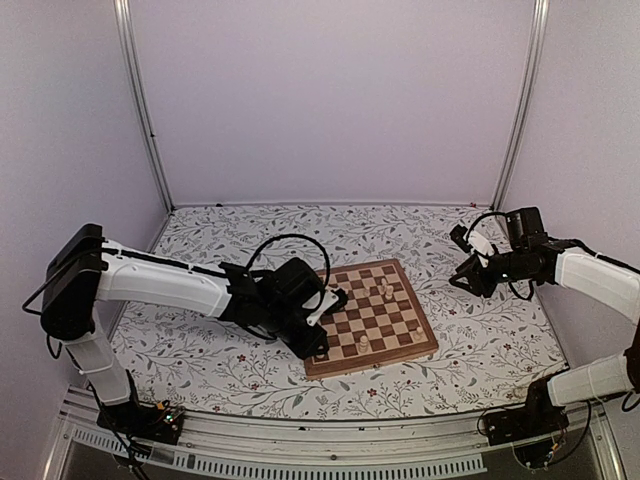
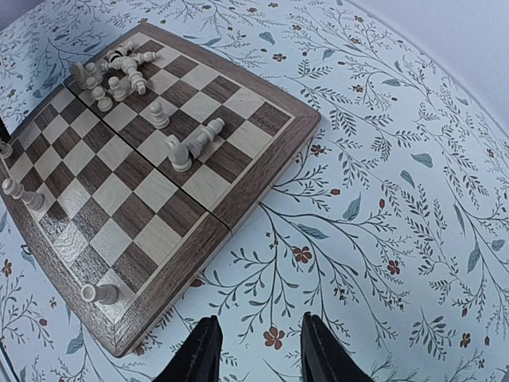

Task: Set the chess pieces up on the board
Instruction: Place the chess piece on the chessboard, then pick up the chess piece from the chessboard.

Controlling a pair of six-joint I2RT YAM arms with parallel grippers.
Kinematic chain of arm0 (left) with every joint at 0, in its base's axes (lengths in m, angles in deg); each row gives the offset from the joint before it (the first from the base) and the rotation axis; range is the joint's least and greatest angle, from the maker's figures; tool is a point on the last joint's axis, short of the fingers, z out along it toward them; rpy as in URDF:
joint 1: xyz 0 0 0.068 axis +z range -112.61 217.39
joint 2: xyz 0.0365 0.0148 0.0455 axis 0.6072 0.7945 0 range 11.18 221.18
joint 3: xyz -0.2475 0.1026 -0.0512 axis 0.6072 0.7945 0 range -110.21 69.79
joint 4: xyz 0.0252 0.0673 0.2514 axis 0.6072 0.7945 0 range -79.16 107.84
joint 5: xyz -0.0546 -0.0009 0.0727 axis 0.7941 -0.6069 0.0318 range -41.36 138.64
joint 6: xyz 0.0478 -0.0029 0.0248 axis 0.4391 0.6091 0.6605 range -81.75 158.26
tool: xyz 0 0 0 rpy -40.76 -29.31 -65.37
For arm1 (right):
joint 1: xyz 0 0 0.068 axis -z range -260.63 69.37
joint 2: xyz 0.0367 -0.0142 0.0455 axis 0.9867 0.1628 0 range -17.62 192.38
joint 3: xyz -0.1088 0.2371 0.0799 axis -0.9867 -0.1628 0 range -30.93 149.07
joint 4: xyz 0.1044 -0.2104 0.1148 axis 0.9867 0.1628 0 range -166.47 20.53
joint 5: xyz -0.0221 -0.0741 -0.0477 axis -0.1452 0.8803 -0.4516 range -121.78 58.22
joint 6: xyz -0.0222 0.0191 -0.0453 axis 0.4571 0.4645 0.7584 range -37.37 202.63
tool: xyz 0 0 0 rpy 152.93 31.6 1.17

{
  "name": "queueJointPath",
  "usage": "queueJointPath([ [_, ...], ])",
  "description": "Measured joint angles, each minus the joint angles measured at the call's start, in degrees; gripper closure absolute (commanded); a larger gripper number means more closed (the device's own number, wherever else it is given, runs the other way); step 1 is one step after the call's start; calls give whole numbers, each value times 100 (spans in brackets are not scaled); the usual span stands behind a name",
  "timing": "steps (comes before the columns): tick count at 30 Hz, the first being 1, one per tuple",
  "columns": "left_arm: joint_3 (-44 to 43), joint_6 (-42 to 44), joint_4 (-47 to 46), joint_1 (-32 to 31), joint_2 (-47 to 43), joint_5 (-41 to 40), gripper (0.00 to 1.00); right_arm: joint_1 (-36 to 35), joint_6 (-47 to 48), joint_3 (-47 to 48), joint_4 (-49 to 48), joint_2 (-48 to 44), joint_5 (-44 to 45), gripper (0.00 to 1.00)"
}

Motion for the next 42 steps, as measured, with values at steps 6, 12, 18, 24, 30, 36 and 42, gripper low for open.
queueJointPath([
  [6, 0, -2, 9, -11, 37, -11, 77, 0, 0, 0, 4, 0, -2, 63],
  [12, 2, 2, 17, -15, 63, -20, 67, 0, 0, 0, 4, 0, -28, 63],
  [18, -79, 28, 249, -35, 61, -103, 54, 0, -2, 0, 7, -2, -81, 63],
  [24, -708, 341, 734, -44, -144, -481, 48, 0, -9, 9, 15, -120, -129, 63],
  [30, -1679, 984, 879, 190, -466, -833, 37, -26, 142, 208, 90, -205, -295, 62],
  [36, -1582, 1362, 22, 1091, -752, -750, 33, -531, 330, 767, 192, 291, -286, 64],
  [42, -1010, 1327, -1091, 1980, -820, -424, 38, -881, 490, 1305, 232, 1178, -417, 68],
])
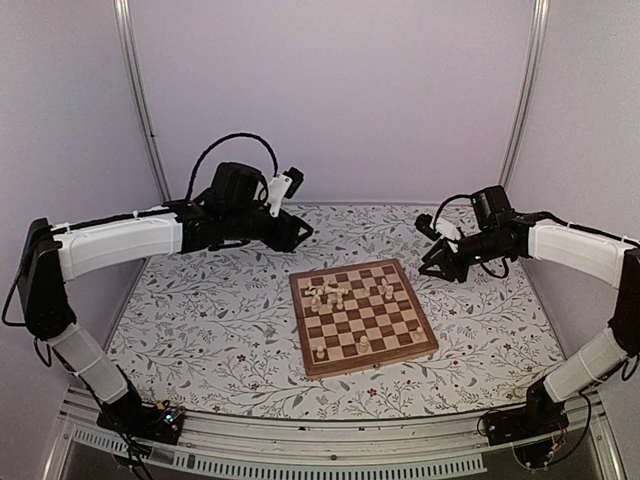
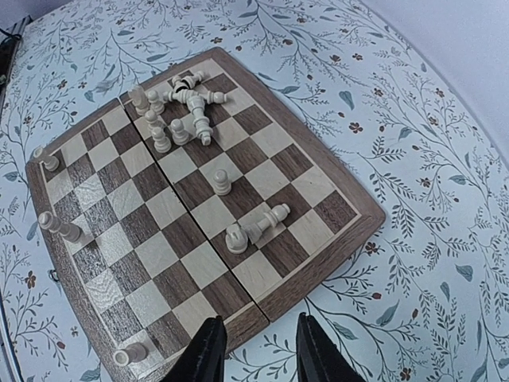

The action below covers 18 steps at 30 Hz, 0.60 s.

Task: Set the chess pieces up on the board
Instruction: Pick up the chess piece from the chessboard.

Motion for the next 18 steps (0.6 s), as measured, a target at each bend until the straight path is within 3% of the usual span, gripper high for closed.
queueJointPath([
  [6, 697, -295, -455, 350, -9, 481, 39, -247, 192, 476, 79, 977, -17, 64],
  [18, 745, -415, -704, 350, -345, 682, 39, -756, 352, 1084, 238, 2009, 109, 64],
])
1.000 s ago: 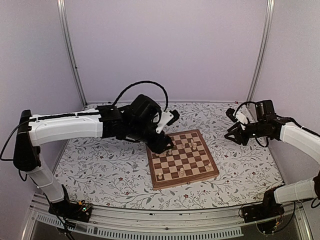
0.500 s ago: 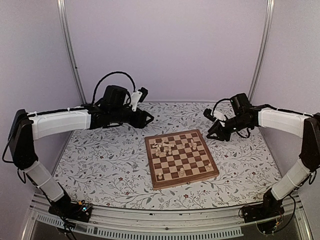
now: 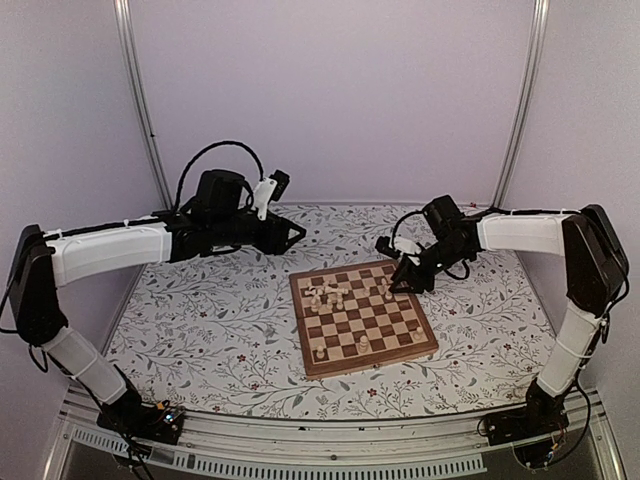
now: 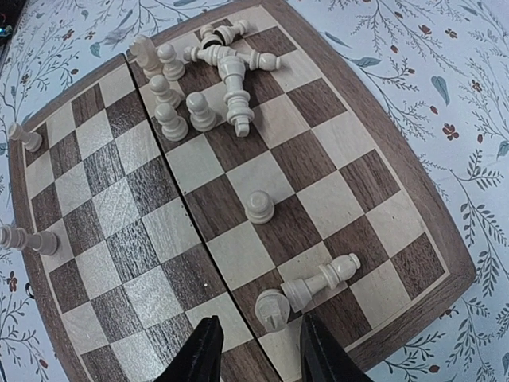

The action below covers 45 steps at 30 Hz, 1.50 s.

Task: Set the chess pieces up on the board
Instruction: Pick up the chess piece from the chessboard, then place the chess piece on the chessboard.

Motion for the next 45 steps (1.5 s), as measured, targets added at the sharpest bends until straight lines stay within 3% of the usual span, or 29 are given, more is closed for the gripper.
queueJointPath([
  [13, 0, 7, -9, 0, -37, 2, 39, -125, 2, 306, 140, 446, 177, 78],
  [18, 0, 11, -7, 0, -37, 2, 39, -127, 7, 306, 221, 448, 208, 93],
  [21, 0, 9, -7, 0, -37, 2, 39, -127, -11, 308, 240, 424, 208, 96],
  [34, -4, 11, 0, 0, -35, 15, 39, -127, -17, 81, 647, -951, 17, 97],
  [45, -61, 4, 66, 0, 129, 131, 39, -356, 50, -605, 981, -1266, -308, 96],
])
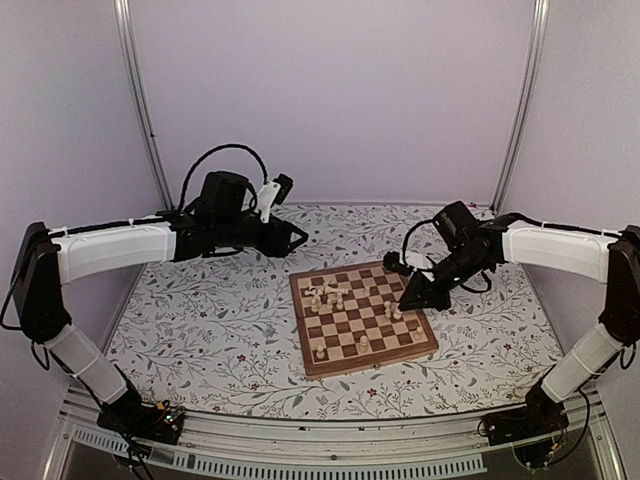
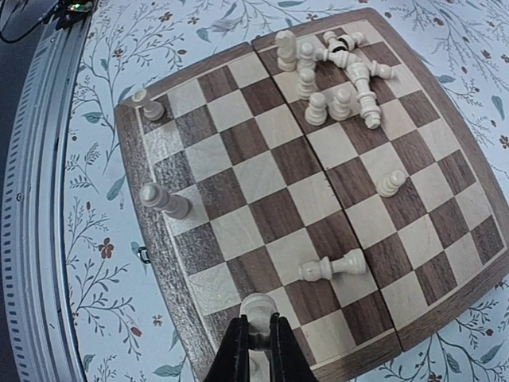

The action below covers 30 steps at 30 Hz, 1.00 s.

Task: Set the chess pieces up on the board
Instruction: Place the chess piece on the chessboard.

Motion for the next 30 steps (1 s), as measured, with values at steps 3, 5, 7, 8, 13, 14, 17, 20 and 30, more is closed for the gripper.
queueJointPath([
  [3, 0, 0, 33, 0, 20, 0, 39, -284, 39, -271, 52, -267, -15, 96],
  [5, -2, 2, 68, 0, 26, 0, 39, -446, 61, -409, 107, -420, -2, 96],
  [7, -13, 2, 76, 0, 39, 0, 39, -566, 81, -505, 116, -501, 50, 96],
  [8, -20, 2, 81, 0, 48, 0, 39, -599, 85, -551, 109, -516, 74, 96],
  [13, -28, 2, 101, 0, 61, 2, 39, -621, 87, -772, 74, -516, 323, 96],
  [14, -33, 2, 101, 0, 72, 2, 39, -632, 87, -793, 57, -511, 376, 96],
  [17, -42, 2, 107, 0, 98, 2, 39, -645, 87, -817, -7, -479, 520, 95],
  [20, -46, 2, 109, 0, 116, 2, 39, -658, 83, -820, -87, -409, 671, 95],
  [30, -72, 2, 111, 0, 127, 26, 39, -667, 72, -839, -295, -210, 885, 95],
])
